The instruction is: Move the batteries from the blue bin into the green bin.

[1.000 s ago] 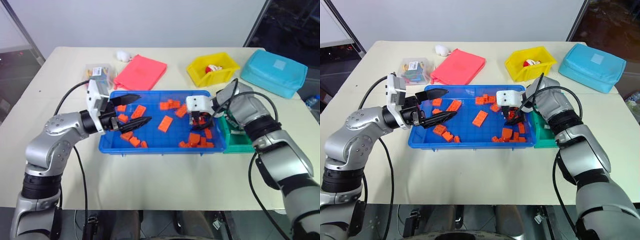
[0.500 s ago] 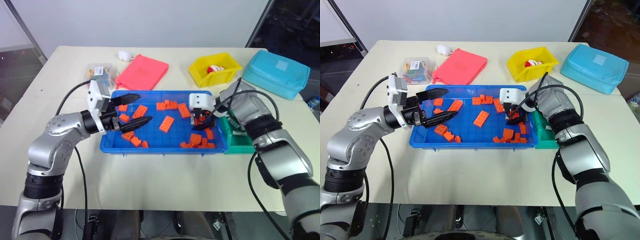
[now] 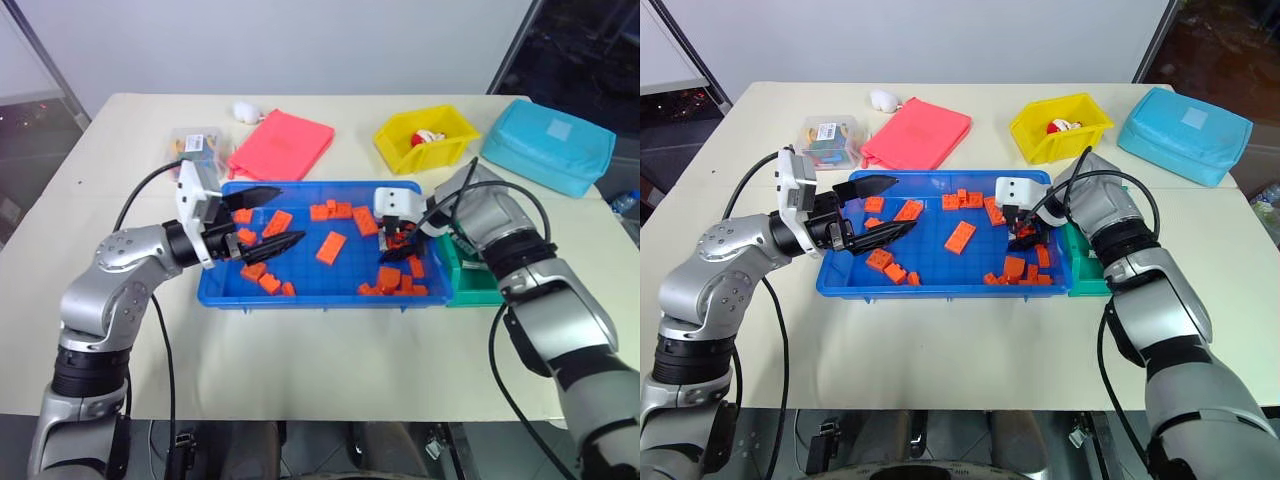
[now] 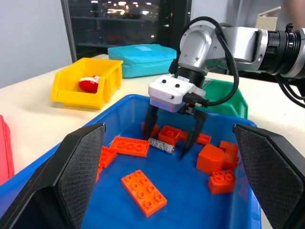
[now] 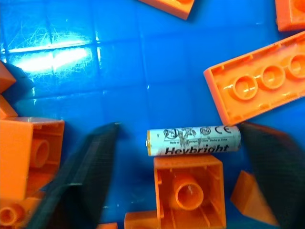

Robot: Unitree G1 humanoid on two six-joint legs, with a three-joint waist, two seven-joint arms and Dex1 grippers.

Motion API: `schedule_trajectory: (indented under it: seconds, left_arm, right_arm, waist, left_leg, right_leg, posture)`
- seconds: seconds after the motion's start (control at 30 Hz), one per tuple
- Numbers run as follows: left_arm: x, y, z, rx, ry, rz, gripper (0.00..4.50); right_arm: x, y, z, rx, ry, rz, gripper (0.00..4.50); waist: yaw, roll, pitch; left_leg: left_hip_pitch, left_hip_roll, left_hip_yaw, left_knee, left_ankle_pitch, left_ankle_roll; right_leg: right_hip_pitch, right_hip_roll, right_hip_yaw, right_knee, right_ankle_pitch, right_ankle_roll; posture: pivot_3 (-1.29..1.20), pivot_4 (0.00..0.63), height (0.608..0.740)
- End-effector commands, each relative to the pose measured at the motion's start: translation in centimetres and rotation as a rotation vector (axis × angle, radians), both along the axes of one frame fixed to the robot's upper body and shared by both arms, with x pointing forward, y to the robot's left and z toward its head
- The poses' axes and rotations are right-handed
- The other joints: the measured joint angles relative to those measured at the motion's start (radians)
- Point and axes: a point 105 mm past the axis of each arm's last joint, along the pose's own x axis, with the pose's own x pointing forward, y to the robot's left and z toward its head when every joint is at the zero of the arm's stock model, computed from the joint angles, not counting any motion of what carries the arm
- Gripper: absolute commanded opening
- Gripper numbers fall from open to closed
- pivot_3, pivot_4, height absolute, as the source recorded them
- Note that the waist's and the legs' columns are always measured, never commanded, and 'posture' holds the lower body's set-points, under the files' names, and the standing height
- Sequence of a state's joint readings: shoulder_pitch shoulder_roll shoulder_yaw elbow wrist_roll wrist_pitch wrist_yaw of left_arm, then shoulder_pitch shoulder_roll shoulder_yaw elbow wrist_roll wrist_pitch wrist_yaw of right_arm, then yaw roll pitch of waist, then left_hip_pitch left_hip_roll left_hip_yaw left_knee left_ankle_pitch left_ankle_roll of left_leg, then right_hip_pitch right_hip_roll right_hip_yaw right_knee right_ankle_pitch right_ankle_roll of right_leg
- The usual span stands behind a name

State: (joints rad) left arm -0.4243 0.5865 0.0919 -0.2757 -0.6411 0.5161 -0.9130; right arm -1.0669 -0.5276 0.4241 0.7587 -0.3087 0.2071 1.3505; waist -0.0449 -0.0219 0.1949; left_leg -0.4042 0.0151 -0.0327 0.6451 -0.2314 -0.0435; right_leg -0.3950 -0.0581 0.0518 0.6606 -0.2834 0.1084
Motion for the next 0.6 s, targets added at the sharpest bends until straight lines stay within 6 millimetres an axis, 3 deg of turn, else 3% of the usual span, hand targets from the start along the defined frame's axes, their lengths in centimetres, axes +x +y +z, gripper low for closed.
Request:
schedule_trajectory:
  seconds: [0.03,0.27,0.33,0.47,0.6]
  left_arm:
    - [-0.3,0.0,0.8,-0.010,-0.043,0.002,4.50]
    - [-0.3,0.0,0.9,-0.014,-0.043,0.000,4.50]
    - [-0.3,0.0,1.1,-0.022,-0.042,-0.008,4.50]
    - [-0.3,0.2,1.1,0.003,-0.037,-0.037,4.50]
    - [-0.3,0.1,1.4,0.015,-0.035,-0.080,4.50]
  right_arm:
    - [-0.4,-0.7,-2.1,-0.054,0.045,-0.017,2.22]
    - [0.1,-0.3,-1.1,-0.039,-0.002,-0.005,2.23]
    - [0.4,0.1,0.7,-0.016,-0.051,0.011,2.23]
    - [0.9,0.2,6.9,0.047,-0.180,0.034,2.23]
    - [0.2,-2.0,11.3,0.042,-0.265,0.022,2.23]
  waist:
    - [0.000,0.000,0.000]
    - [0.000,0.000,0.000]
    - [0.000,0.000,0.000]
    - [0.001,0.003,0.002]
    - [0.006,0.004,0.003]
  left_leg:
    - [0.000,0.000,0.000,0.000,0.000,0.000]
    - [0.000,0.000,0.000,0.000,0.000,0.000]
    - [0.000,0.000,0.000,0.000,0.000,0.000]
    - [-0.004,0.000,0.000,0.000,0.000,0.000]
    - [-0.009,0.000,0.001,-0.001,0.000,0.000]
  right_leg:
    - [0.000,0.000,0.000,0.000,0.000,0.000]
    - [0.000,0.000,0.000,0.000,0.000,0.000]
    - [0.000,0.000,0.000,0.000,0.000,0.000]
    - [-0.004,0.000,0.000,0.000,0.000,0.000]
    - [-0.012,-0.001,0.000,0.002,0.000,0.000]
  posture:
    - [0.00,0.150,0.740]
    - [0.00,0.150,0.740]
    - [0.00,0.150,0.740]
    - [0.00,0.150,0.740]
    - [0.00,0.150,0.740]
